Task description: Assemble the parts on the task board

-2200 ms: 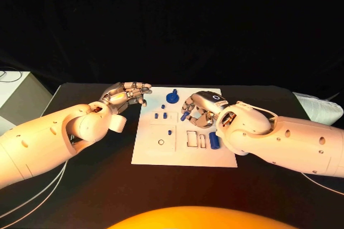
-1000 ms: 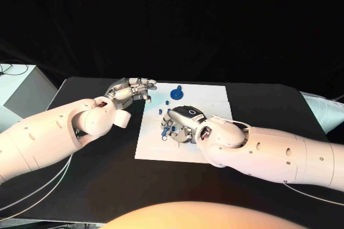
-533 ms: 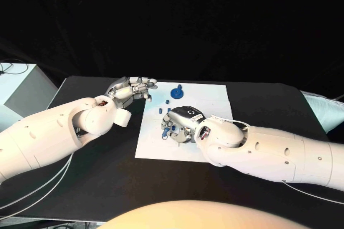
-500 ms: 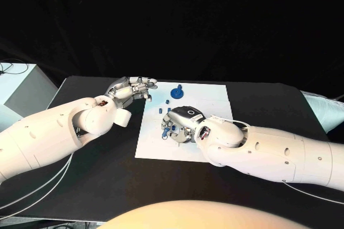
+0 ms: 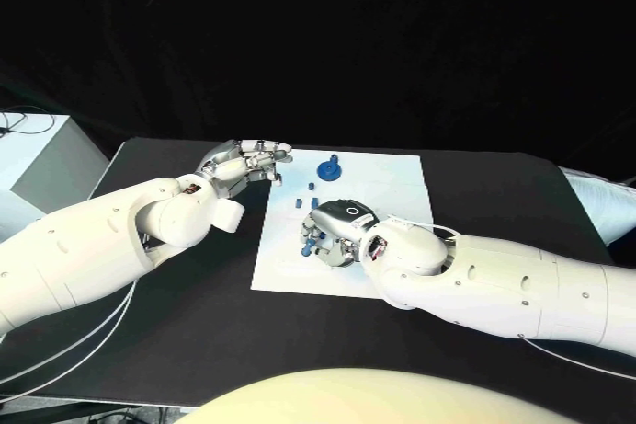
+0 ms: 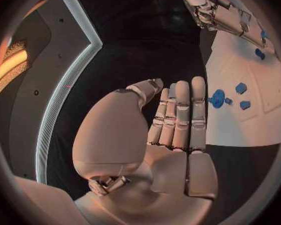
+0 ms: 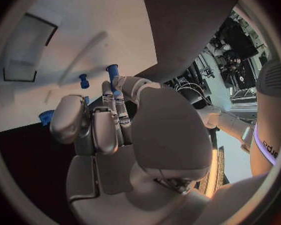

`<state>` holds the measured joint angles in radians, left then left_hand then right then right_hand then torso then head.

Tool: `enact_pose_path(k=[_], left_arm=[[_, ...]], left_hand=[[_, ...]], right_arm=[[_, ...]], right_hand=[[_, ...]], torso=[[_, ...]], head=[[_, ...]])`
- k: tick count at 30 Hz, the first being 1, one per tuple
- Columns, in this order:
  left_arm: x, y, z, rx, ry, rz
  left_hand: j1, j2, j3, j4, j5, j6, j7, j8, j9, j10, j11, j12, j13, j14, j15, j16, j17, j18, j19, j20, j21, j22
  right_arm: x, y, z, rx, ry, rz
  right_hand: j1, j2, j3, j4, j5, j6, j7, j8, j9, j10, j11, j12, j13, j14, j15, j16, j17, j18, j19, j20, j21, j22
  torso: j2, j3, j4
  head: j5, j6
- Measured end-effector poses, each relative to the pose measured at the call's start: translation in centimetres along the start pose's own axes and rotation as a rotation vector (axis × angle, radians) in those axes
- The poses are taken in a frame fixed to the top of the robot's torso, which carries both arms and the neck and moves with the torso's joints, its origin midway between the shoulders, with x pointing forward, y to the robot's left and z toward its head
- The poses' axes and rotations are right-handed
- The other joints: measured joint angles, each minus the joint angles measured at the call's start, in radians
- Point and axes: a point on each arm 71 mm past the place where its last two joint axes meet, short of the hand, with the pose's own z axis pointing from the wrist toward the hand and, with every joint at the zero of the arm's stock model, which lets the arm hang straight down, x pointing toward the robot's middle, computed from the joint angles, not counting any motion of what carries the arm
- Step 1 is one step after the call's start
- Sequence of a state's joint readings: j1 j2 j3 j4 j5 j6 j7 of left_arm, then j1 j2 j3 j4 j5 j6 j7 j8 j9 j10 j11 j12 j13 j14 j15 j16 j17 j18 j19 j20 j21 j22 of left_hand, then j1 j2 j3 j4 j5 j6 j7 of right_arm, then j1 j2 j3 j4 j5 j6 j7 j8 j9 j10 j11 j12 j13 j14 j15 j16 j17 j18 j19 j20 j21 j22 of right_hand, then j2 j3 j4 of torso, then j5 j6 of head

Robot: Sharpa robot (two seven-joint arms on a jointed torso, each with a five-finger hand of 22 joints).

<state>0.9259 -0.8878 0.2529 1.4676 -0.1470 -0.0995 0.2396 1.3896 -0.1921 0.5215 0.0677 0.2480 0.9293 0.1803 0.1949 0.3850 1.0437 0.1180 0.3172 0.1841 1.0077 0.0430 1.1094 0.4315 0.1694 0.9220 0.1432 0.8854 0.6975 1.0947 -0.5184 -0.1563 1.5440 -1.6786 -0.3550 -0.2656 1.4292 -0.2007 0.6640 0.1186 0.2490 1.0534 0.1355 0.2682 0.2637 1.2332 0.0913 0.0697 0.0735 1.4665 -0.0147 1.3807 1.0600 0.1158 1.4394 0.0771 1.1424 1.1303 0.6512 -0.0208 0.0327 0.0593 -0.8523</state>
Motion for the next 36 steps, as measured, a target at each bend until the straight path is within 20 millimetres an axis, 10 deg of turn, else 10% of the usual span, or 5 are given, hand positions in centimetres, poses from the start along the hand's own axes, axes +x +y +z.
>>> enact_pose_path(k=[23, 26, 36], left_arm=[[-0.02, 0.00, -0.01, -0.001, 0.000, 0.000], [-0.02, 0.01, -0.01, -0.001, 0.000, 0.000], [-0.04, 0.01, -0.01, -0.001, 0.000, 0.000]], left_hand=[[0.000, 0.000, 0.000, 0.000, 0.000, 0.000, 0.000, 0.000, 0.000, 0.000, 0.000, 0.000, 0.000, 0.000, 0.000, 0.000, 0.000, 0.000, 0.000, 0.000, 0.000, 0.000], [0.000, 0.000, 0.000, 0.000, 0.000, 0.000, 0.000, 0.000, 0.000, 0.000, 0.000, 0.000, 0.000, 0.000, 0.000, 0.000, 0.000, 0.000, 0.000, 0.000, 0.000, 0.000], [0.000, 0.000, 0.000, 0.000, 0.000, 0.000, 0.000, 0.000, 0.000, 0.000, 0.000, -0.001, 0.000, 0.000, 0.000, 0.000, 0.000, 0.000, 0.000, 0.000, 0.000, 0.000]], right_arm=[[0.62, 0.32, 0.43, -0.009, -0.003, -0.037], [0.71, 0.34, 0.42, -0.014, 0.003, -0.033], [1.05, 0.34, 0.35, -0.023, 0.034, -0.024]], right_hand=[[-0.026, -0.016, -0.008, -0.018, 0.013, -0.019, 0.007, 0.006, 0.026, -0.004, -0.006, -0.003, -0.004, 0.000, 0.000, 0.000, -0.005, 0.000, -0.001, 0.001, 0.000, 0.000], [-0.083, -0.041, -0.049, -0.010, -0.004, -0.062, 0.014, -0.025, 0.103, -0.020, -0.011, -0.002, -0.004, 0.000, 0.007, 0.000, -0.005, 0.000, -0.007, 0.007, -0.004, 0.000], [-0.101, -0.072, -0.190, -0.015, -0.052, -0.105, 0.022, -0.086, 0.078, -0.147, 0.009, -0.002, -0.008, 0.000, 0.018, -0.004, -0.039, 0.000, -0.024, 0.024, -0.071, -0.052]], torso=[[-0.001, -0.0003, -0.0022], [-0.001, -0.0003, -0.0023], [-0.001, 0.0000, -0.0023]], head=[[0.009, -0.006], [0.010, -0.006], [0.010, -0.006]])
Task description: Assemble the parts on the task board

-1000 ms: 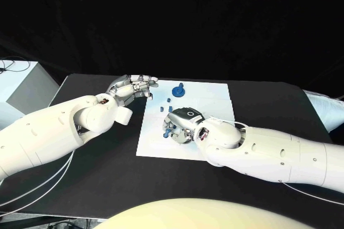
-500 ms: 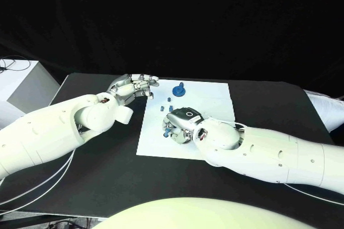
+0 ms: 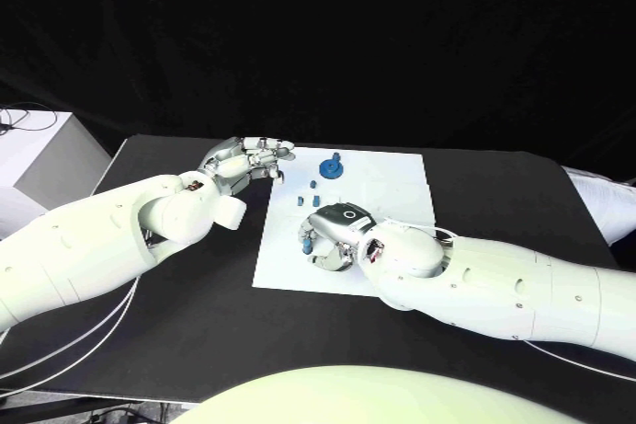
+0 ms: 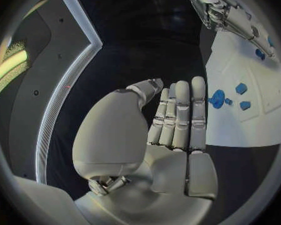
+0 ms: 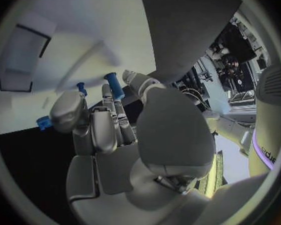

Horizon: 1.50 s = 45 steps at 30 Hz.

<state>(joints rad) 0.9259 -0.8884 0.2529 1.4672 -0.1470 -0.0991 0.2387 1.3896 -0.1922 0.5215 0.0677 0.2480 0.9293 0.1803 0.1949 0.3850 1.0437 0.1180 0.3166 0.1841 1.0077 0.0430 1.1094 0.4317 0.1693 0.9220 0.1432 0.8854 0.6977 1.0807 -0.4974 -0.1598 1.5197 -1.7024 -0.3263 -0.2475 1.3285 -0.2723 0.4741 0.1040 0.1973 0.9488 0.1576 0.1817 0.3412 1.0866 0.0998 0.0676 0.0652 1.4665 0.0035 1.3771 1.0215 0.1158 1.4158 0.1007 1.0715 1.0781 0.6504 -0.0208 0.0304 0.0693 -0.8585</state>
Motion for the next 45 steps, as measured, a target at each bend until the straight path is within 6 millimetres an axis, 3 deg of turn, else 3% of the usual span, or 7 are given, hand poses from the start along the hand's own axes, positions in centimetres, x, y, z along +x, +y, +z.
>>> enact_pose_path(k=[7, 12, 18, 29, 34, 39, 45], left_arm=[[0.0, 0.0, 0.0, 0.000, -0.001, 0.000], [0.0, 0.0, 0.0, 0.000, -0.001, 0.000], [0.0, 0.0, 0.0, -0.001, -0.001, 0.000], [-0.1, 0.0, 0.0, -0.001, -0.001, 0.000], [-0.1, 0.1, 0.0, -0.002, -0.003, 0.000], [-0.2, 0.1, 0.0, -0.003, -0.005, 0.001], [-0.4, 0.5, -0.2, -0.011, -0.010, -0.001]], left_hand=[[0.000, 0.000, 0.000, 0.000, 0.000, 0.000, 0.000, 0.000, 0.000, 0.000, 0.000, 0.000, 0.000, 0.000, 0.000, 0.000, 0.000, 0.000, 0.000, 0.000, 0.000, 0.000], [0.000, 0.000, 0.000, 0.000, 0.000, 0.000, 0.000, 0.000, 0.000, 0.000, 0.000, 0.000, 0.000, 0.000, 0.000, 0.000, 0.000, 0.000, 0.000, 0.000, 0.000, 0.000], [0.000, 0.000, 0.000, 0.000, 0.000, 0.000, 0.000, 0.000, 0.000, 0.000, 0.000, 0.000, 0.000, 0.000, 0.000, 0.000, 0.000, 0.000, 0.000, 0.000, 0.000, 0.000], [0.000, 0.000, 0.000, 0.000, 0.000, 0.000, 0.000, 0.000, 0.000, 0.000, 0.000, 0.000, 0.000, 0.000, 0.000, 0.000, 0.000, 0.000, 0.000, 0.000, 0.000, 0.000], [0.000, 0.000, 0.000, 0.000, 0.000, 0.000, 0.000, 0.000, 0.000, 0.000, 0.000, 0.000, 0.000, 0.000, 0.000, 0.000, 0.000, 0.000, 0.000, 0.000, 0.000, 0.000], [0.000, 0.000, 0.000, 0.000, 0.000, 0.000, 0.000, 0.000, 0.000, 0.000, 0.000, 0.000, 0.000, 0.000, 0.000, 0.000, 0.000, 0.000, 0.000, 0.000, 0.000, 0.000], [0.000, 0.000, 0.000, 0.000, 0.000, 0.000, 0.000, 0.000, 0.000, 0.000, 0.000, 0.005, 0.000, 0.000, 0.000, -0.005, -0.001, 0.000, 0.000, 0.000, -0.007, -0.002]], right_arm=[[0.3, -0.1, 0.0, 0.003, 0.008, 0.005], [0.3, -0.2, 0.0, 0.008, 0.003, 0.008], [0.2, -0.3, 0.0, 0.015, -0.012, 0.012], [0.0, -0.7, -0.2, 0.029, -0.045, 0.023], [-0.5, -1.6, -1.3, 0.046, -0.074, 0.050], [-3.0, -4.2, -3.1, 0.089, -0.143, 0.121], [-6.2, -7.4, -5.9, 0.151, -0.219, 0.245]], right_hand=[[0.065, 0.041, -0.138, 0.024, 0.000, -0.008, 0.005, -0.032, -0.020, -0.060, 0.007, 0.000, -0.001, 0.000, 0.007, -0.002, -0.012, 0.000, -0.011, 0.011, -0.047, -0.037], [0.146, 0.065, -0.276, 0.086, 0.008, -0.018, 0.008, -0.061, -0.039, -0.114, 0.015, 0.013, -0.001, -0.009, 0.016, -0.014, -0.044, 0.000, -0.022, 0.014, -0.102, -0.079], [0.227, 0.054, -0.367, 0.184, 0.012, -0.064, 0.006, -0.100, -0.064, -0.177, 0.027, 0.018, -0.001, -0.018, 0.025, -0.020, -0.072, 0.000, -0.031, 0.023, -0.143, -0.108], [0.250, 0.031, -0.422, 0.195, 0.023, -0.258, -0.006, -0.124, -0.127, -0.260, 0.050, 0.004, -0.001, -0.023, 0.038, -0.020, -0.079, 0.000, -0.038, 0.030, -0.155, -0.117], [0.246, 0.035, -0.418, 0.192, 0.029, -0.233, 0.011, -0.117, -0.124, -0.230, 0.039, 0.014, 0.002, -0.023, 0.038, -0.020, -0.074, 0.000, -0.031, 0.035, -0.142, -0.101], [0.231, 0.074, -0.370, 0.187, 0.033, -0.100, 0.036, -0.077, -0.099, -0.126, 0.029, 0.041, 0.004, -0.036, 0.025, -0.062, -0.153, 0.023, -0.045, 0.023, -0.217, -0.166], [0.217, 0.098, -0.337, 0.186, 0.033, -0.003, 0.037, -0.035, -0.093, -0.029, 0.022, 0.067, 0.006, -0.036, 0.025, -0.062, -0.154, 0.024, -0.043, 0.022, -0.220, -0.163]], torso=[[0.001, 0.0004, 0.0001], [0.001, 0.0009, 0.0001], [0.001, 0.0007, 0.0000], [0.000, 0.0002, 0.0005], [-0.001, 0.0004, 0.0000], [-0.002, 0.0022, -0.0040], [-0.005, 0.0063, -0.0150]], head=[[0.000, 0.000], [0.000, 0.001], [-0.002, 0.002], [-0.003, 0.006], [-0.008, 0.012], [-0.015, 0.020], [-0.028, 0.032]])
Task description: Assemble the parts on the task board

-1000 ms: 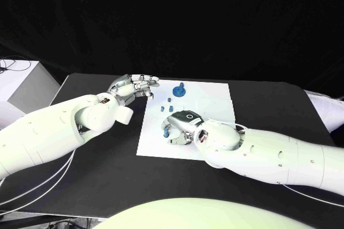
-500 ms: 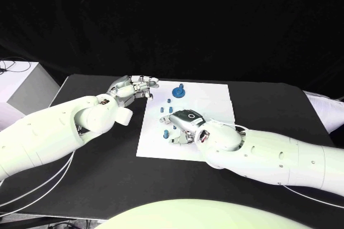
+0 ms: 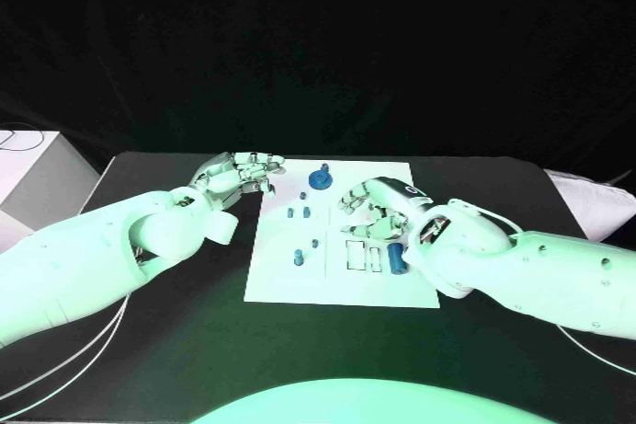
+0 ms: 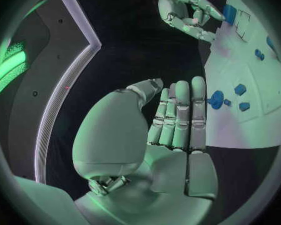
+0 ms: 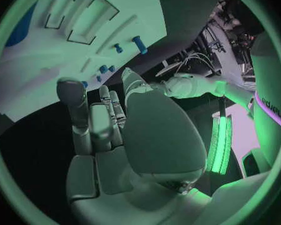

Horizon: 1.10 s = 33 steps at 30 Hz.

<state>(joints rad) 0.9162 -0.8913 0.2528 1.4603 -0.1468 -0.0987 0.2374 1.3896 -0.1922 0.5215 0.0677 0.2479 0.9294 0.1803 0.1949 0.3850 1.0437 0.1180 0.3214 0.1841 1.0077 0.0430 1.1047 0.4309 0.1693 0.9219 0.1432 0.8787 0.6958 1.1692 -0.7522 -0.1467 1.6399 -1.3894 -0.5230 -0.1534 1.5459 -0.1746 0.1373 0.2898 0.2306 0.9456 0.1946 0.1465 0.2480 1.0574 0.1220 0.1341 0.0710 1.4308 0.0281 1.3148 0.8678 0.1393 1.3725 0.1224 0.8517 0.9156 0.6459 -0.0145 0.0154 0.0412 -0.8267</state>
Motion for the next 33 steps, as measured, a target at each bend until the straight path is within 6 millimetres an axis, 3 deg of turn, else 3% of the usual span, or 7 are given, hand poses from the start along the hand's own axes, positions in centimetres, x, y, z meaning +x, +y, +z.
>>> enact_pose_path(k=[7, 9, 12, 15, 18, 22, 33], left_arm=[[-0.1, 0.9, -0.3, -0.016, -0.003, -0.007], [0.0, 1.1, -0.3, -0.019, -0.003, -0.009], [0.0, 1.4, -0.5, -0.026, -0.002, -0.013], [-0.1, 1.7, -0.6, -0.029, -0.003, -0.015], [-0.1, 1.8, -0.6, -0.029, -0.001, -0.017], [0.0, 1.9, -0.6, -0.029, 0.004, -0.020], [0.5, 1.8, -0.7, -0.026, 0.019, -0.025]], left_hand=[[0.000, 0.000, 0.000, 0.000, 0.000, 0.000, 0.000, 0.000, 0.000, 0.000, 0.000, 0.000, 0.000, 0.000, 0.000, 0.000, 0.000, 0.000, 0.000, 0.000, -0.002, 0.000], [0.000, 0.000, 0.000, 0.000, 0.000, 0.000, 0.000, 0.000, 0.000, 0.000, 0.000, 0.000, 0.000, 0.000, 0.000, 0.000, 0.000, 0.000, 0.000, 0.000, -0.002, 0.000], [0.000, 0.000, 0.000, 0.000, 0.000, 0.000, 0.000, 0.000, 0.000, 0.000, 0.000, 0.000, 0.000, 0.000, 0.000, 0.000, 0.000, 0.000, 0.000, 0.000, -0.002, 0.000], [0.000, 0.000, -0.003, 0.003, 0.000, 0.000, 0.000, 0.000, 0.000, 0.000, 0.000, 0.000, 0.000, 0.000, 0.000, 0.000, 0.000, 0.000, 0.000, 0.000, -0.002, 0.000], [0.000, 0.000, -0.003, 0.003, 0.000, 0.000, 0.000, 0.000, 0.000, 0.000, 0.000, 0.000, 0.000, 0.000, 0.000, 0.000, 0.000, 0.000, 0.000, 0.000, -0.002, 0.000], [0.000, 0.000, -0.003, 0.003, 0.000, 0.000, 0.000, 0.000, 0.000, 0.000, 0.000, 0.000, 0.000, 0.000, 0.000, 0.000, 0.000, 0.000, 0.000, 0.000, -0.002, 0.000], [0.000, 0.000, -0.003, 0.003, 0.000, 0.000, 0.000, 0.000, 0.000, 0.000, 0.000, 0.000, 0.000, 0.000, 0.000, 0.000, 0.000, 0.000, 0.000, 0.000, -0.002, 0.000]], right_arm=[[-4.5, -3.8, -2.5, 0.134, -0.061, 0.122], [-5.1, -4.7, -3.2, 0.174, -0.063, 0.142], [-5.8, -6.2, -4.3, 0.252, -0.051, 0.163], [-5.8, -7.1, -5.2, 0.326, -0.016, 0.171], [-5.3, -7.6, -5.8, 0.387, 0.030, 0.173], [-4.3, -8.1, -6.4, 0.467, 0.089, 0.171], [-1.1, -7.9, -6.3, 0.578, 0.195, 0.174]], right_hand=[[-0.136, 0.013, 0.039, 0.003, -0.001, 0.056, -0.039, 0.020, 0.002, 0.170, -0.042, 0.038, 0.034, 0.032, -0.032, 0.051, 0.129, 0.000, 0.047, -0.032, 0.112, 0.103], [-0.214, 0.016, 0.032, 0.001, 0.031, 0.064, -0.047, 0.029, 0.010, 0.222, -0.048, 0.071, 0.078, 0.036, -0.047, 0.093, 0.228, -0.031, 0.075, -0.045, 0.205, 0.188], [-0.229, 0.002, 0.011, 0.001, 0.061, 0.070, -0.071, 0.047, 0.030, 0.287, -0.066, 0.159, 0.173, 0.035, -0.065, 0.099, 0.238, -0.032, 0.086, -0.057, 0.242, 0.225], [-0.244, -0.001, -0.017, -0.006, 0.062, 0.071, -0.087, 0.078, 0.075, 0.351, -0.103, 0.596, 0.696, 0.035, -0.082, 0.135, 0.321, -0.055, 0.093, -0.076, 0.336, 0.314], [-0.264, 0.019, -0.050, 0.000, 0.062, 0.068, -0.090, 0.109, 0.135, 0.391, -0.105, 1.170, 1.188, 0.036, -0.082, 0.196, 0.428, -0.074, 0.094, -0.080, 0.451, 0.385], [-0.272, 0.027, -0.077, 0.002, 0.077, 0.070, -0.093, 0.121, 0.175, 0.406, -0.105, 1.401, 1.237, 0.036, -0.082, 0.242, 0.441, -0.094, 0.094, -0.080, 0.563, 0.393], [-0.317, 0.053, -0.114, 0.003, 0.118, 0.075, -0.097, 0.132, 0.210, 0.409, -0.105, 1.435, 1.237, 0.036, -0.082, 0.250, 0.441, -0.111, 0.094, -0.080, 0.658, 0.393]], torso=[[-0.003, 0.0095, -0.0165], [-0.005, 0.0117, -0.0198], [-0.008, 0.0150, -0.0242], [-0.010, 0.0191, -0.0302], [-0.010, 0.0216, -0.0362], [-0.013, 0.0228, -0.0407], [-0.015, 0.0197, -0.0421]], head=[[-0.021, 0.014], [-0.028, 0.015], [-0.035, 0.015], [-0.036, 0.013], [-0.039, 0.010], [-0.043, 0.005], [-0.054, -0.007]])
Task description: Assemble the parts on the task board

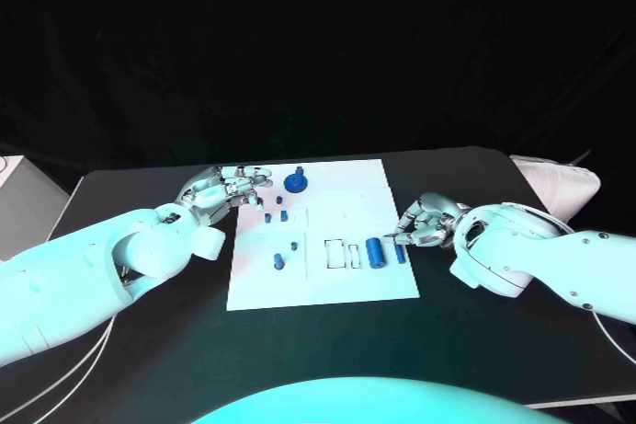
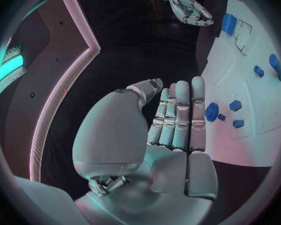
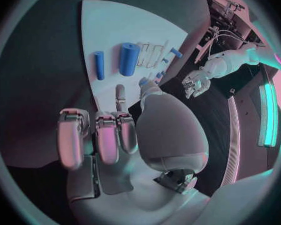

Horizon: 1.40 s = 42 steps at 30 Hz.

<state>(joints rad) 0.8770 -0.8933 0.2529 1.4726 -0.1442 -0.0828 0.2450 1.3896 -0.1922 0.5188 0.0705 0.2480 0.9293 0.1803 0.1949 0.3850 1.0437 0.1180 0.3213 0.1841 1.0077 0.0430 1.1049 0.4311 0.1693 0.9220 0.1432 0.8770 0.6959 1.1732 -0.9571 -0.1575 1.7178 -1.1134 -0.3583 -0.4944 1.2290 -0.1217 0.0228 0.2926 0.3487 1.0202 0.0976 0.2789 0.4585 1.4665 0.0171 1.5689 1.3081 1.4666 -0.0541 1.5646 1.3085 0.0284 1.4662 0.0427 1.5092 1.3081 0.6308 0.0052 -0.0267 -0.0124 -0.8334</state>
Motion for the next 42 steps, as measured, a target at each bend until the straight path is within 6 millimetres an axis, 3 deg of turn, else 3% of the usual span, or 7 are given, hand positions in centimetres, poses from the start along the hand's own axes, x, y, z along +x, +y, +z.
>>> enact_pose_path(k=[17, 24, 35, 39, 42], left_arm=[[0.0, -0.1, -0.2, 0.001, 0.004, 0.001], [-0.1, -0.2, -0.3, 0.000, 0.002, 0.003], [-0.2, -0.2, -0.3, -0.001, 0.002, 0.003], [-0.2, -0.2, -0.4, -0.002, 0.003, 0.003], [-0.2, -0.2, -0.4, -0.002, 0.003, 0.003]], left_hand=[[0.000, 0.000, 0.000, 0.000, 0.000, 0.000, 0.000, 0.000, 0.000, -0.004, 0.004, 0.000, 0.000, 0.000, 0.000, 0.000, 0.000, 0.000, 0.000, 0.000, 0.000, -0.002], [0.000, 0.000, 0.000, 0.000, 0.000, 0.000, 0.000, 0.000, 0.000, -0.004, 0.004, 0.000, 0.000, 0.000, 0.000, 0.000, 0.000, 0.000, 0.000, 0.000, 0.000, -0.002], [0.000, 0.000, -0.003, 0.003, 0.000, 0.000, 0.000, 0.000, 0.000, -0.007, 0.000, 0.000, 0.000, 0.000, 0.000, 0.000, 0.000, 0.000, 0.000, 0.000, 0.000, -0.002], [0.000, 0.000, -0.003, 0.003, 0.000, 0.000, 0.000, 0.000, -0.001, -0.007, 0.000, 0.000, 0.000, 0.000, 0.000, 0.000, 0.000, 0.000, 0.000, 0.000, 0.000, -0.002], [0.000, 0.000, -0.003, 0.003, 0.000, 0.000, 0.000, 0.000, -0.001, -0.007, 0.000, 0.000, 0.000, 0.000, 0.000, 0.000, 0.000, 0.000, 0.000, 0.000, 0.000, -0.002]], right_arm=[[2.0, 1.2, 1.0, 0.015, 0.033, -0.022], [2.4, 0.8, 1.4, 0.025, 0.052, -0.077], [3.2, 1.5, 2.2, 0.007, 0.055, -0.189], [3.4, 1.5, 2.6, 0.007, 0.048, -0.217], [3.5, 1.6, 2.9, 0.005, 0.042, -0.228]], right_hand=[[-0.056, -0.010, -0.049, 0.003, -0.012, 0.000, 0.000, 0.002, 0.028, 0.000, 0.000, 0.000, 0.000, 0.000, 0.000, 0.000, 0.000, 0.000, 0.000, 0.000, 0.021, 0.000], [-0.101, 0.002, -0.108, 0.003, -0.025, 0.000, 0.000, 0.023, 0.056, 0.000, 0.000, 0.000, 0.000, 0.000, 0.000, 0.000, 0.000, 0.000, 0.000, 0.008, 0.021, 0.000], [-0.116, -0.005, -0.131, 0.004, -0.047, 0.003, -0.003, 0.031, 0.078, 0.000, 0.000, 0.000, 0.000, 0.000, 0.000, 0.000, 0.000, 0.001, 0.000, 0.008, 0.021, 0.000], [-0.125, -0.014, -0.140, 0.003, -0.053, 0.005, -0.005, 0.043, 0.090, 0.000, 0.000, 0.000, 0.000, 0.000, 0.000, 0.000, -0.001, 0.001, 0.000, 0.008, 0.021, 0.000], [-0.132, -0.007, -0.140, 0.003, -0.053, 0.010, -0.006, 0.056, 0.097, 0.000, 0.000, 0.000, -0.001, 0.000, 0.000, 0.000, -0.001, 0.001, 0.000, 0.008, 0.021, -0.001]], torso=[[0.003, -0.0011, 0.0004], [0.003, -0.0012, -0.0003], [0.004, -0.0011, -0.0010], [0.004, -0.0016, -0.0004], [0.004, -0.0023, 0.0002]], head=[[0.000, -0.012], [0.006, -0.016], [0.009, -0.018], [0.008, -0.022], [0.007, -0.024]])
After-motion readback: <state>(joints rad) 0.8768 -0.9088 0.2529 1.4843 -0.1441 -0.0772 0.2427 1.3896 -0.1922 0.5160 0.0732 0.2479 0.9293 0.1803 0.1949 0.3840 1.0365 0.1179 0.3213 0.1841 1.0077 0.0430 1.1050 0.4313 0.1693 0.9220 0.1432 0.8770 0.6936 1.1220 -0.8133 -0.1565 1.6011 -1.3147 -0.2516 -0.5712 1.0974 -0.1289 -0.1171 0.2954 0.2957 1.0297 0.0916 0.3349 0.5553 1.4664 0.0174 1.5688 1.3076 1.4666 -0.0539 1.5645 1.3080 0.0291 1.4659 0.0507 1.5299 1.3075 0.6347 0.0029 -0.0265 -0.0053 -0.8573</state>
